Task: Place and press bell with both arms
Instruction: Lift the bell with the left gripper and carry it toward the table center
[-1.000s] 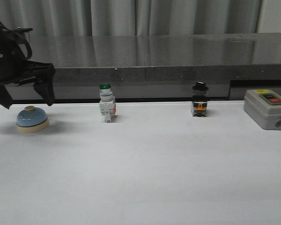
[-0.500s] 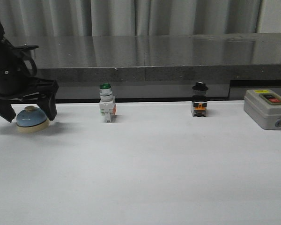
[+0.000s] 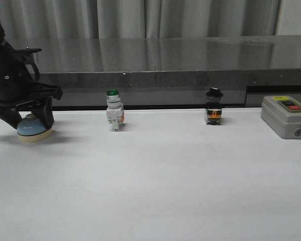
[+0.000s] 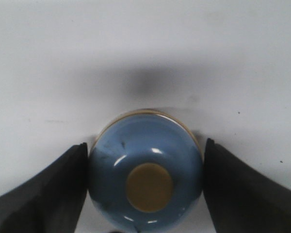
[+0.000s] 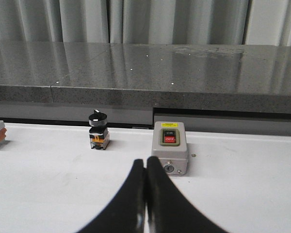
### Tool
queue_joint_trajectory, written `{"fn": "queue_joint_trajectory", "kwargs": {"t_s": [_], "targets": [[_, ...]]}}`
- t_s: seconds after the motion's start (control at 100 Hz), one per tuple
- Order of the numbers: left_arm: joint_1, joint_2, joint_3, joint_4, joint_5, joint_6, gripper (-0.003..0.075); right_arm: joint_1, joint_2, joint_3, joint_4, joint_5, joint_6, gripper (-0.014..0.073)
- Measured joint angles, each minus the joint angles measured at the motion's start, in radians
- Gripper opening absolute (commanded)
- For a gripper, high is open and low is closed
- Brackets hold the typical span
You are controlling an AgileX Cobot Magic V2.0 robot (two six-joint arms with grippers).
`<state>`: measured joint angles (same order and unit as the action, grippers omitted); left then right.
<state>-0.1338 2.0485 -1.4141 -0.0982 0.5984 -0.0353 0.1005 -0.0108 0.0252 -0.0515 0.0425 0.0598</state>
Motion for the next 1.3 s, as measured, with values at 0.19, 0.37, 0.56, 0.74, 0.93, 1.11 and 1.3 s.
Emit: {"fn": "queue_joint_trajectory", "kwargs": {"t_s": [0.19,0.37,0.56,0.74,0.93,1.11,1.3], "targets": [[0.000,0.000,-0.004,0.000,0.009,0.000,0.0200,0.000,0.000,0.000,0.000,0.000,0.000,-0.0060],[0.000,0.000,-0.034,0.001,0.072,0.000,0.0188,0.000,0.000,0.000,0.000,0.000,0.000,-0.0060],[-0.011,-0.025,-0.090,0.004,0.178,0.018,0.0188,0.000,0.000,0.000,0.000,0.000,0.000,-0.0060],[-0.059,-0.125,-0.096,0.007,0.237,0.025,0.0188,0.000,0.000,0.000,0.000,0.000,0.000,-0.0060],[-0.163,-0.220,-0.097,0.007,0.262,0.044,0.0188,0.000,0.000,0.000,0.000,0.000,0.000,-0.0060],[-0.295,-0.238,-0.098,0.007,0.276,0.050,0.0188,0.000,0.000,0.000,0.000,0.000,0.000,-0.0060],[-0.443,-0.205,-0.098,0.007,0.233,0.052,0.0188,0.000,0.000,0.000,0.000,0.000,0.000,-0.0060]]}}
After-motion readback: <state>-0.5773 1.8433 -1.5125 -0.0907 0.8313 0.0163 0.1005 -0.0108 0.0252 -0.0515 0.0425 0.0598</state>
